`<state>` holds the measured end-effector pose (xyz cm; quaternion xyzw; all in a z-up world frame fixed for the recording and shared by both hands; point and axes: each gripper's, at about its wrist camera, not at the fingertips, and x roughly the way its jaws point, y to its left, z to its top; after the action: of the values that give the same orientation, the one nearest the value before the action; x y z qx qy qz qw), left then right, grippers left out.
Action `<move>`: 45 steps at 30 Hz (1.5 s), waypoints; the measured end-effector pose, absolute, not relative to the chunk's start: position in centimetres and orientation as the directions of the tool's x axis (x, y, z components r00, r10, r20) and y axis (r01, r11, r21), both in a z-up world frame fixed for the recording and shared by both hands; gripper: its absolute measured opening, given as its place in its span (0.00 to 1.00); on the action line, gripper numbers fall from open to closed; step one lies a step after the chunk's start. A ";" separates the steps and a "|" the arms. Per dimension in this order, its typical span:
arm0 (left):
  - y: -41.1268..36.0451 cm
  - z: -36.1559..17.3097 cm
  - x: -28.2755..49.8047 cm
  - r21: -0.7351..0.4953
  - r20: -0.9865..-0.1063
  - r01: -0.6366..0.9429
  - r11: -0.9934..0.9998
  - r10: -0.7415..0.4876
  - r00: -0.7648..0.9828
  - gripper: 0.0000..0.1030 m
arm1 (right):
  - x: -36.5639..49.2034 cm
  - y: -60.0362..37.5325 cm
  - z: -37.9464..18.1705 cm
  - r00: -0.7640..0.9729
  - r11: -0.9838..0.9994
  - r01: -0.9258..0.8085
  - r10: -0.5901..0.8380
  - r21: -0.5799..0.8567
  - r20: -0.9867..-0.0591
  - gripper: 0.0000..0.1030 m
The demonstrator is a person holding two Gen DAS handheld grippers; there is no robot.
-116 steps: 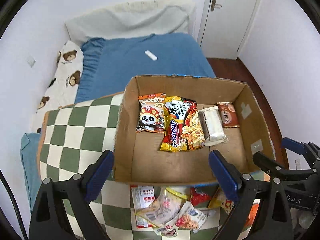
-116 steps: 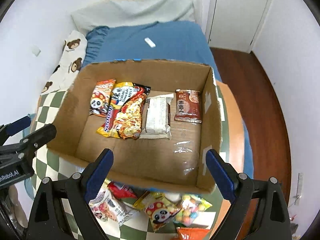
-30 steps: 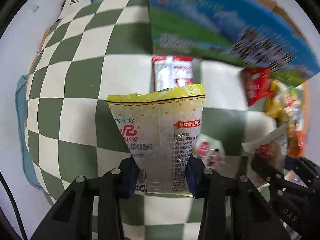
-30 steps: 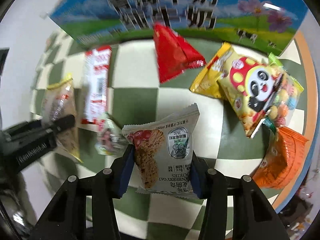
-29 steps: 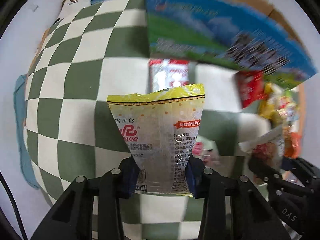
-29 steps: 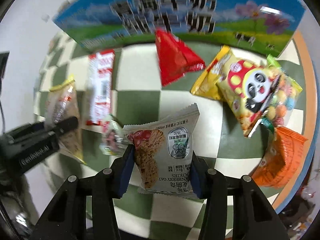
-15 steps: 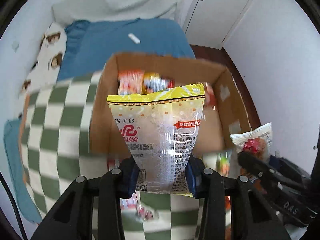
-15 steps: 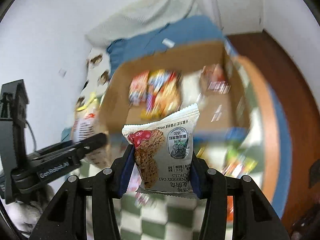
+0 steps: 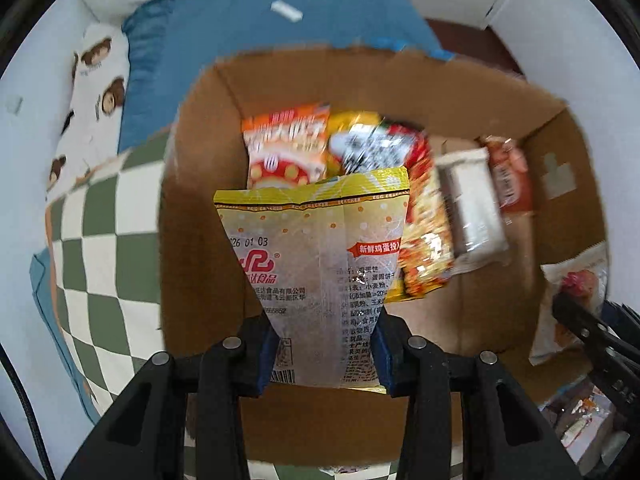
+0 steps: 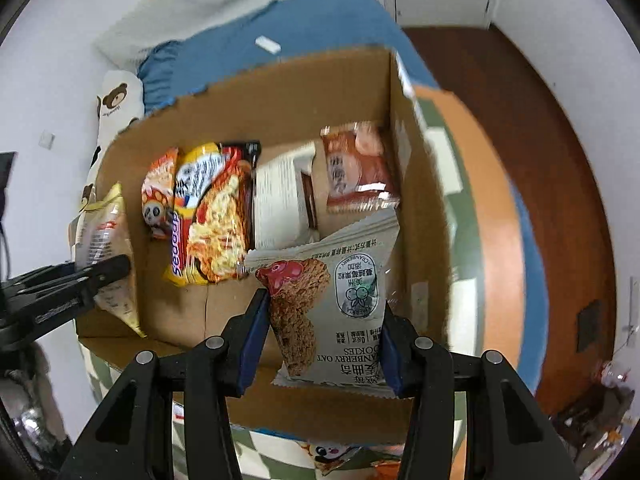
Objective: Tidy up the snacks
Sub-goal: 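Carry both packets into the box and open both tools, then withdraw both tools from the box toward the remaining snacks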
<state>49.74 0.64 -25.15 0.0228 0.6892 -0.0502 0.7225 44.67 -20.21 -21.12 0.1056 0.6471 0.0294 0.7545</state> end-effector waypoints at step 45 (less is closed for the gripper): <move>0.1 -12.0 33.5 -0.054 -0.874 0.079 0.995 -0.086 0.479 0.93 | 33.2 -16.8 -10.3 0.428 0.994 -0.040 0.110 0.103 -0.897 0.95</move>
<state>33.48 0.08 -11.96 -0.0032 0.5082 -0.0480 0.8599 33.24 -16.81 -10.31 0.0331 0.5329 0.0443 0.8444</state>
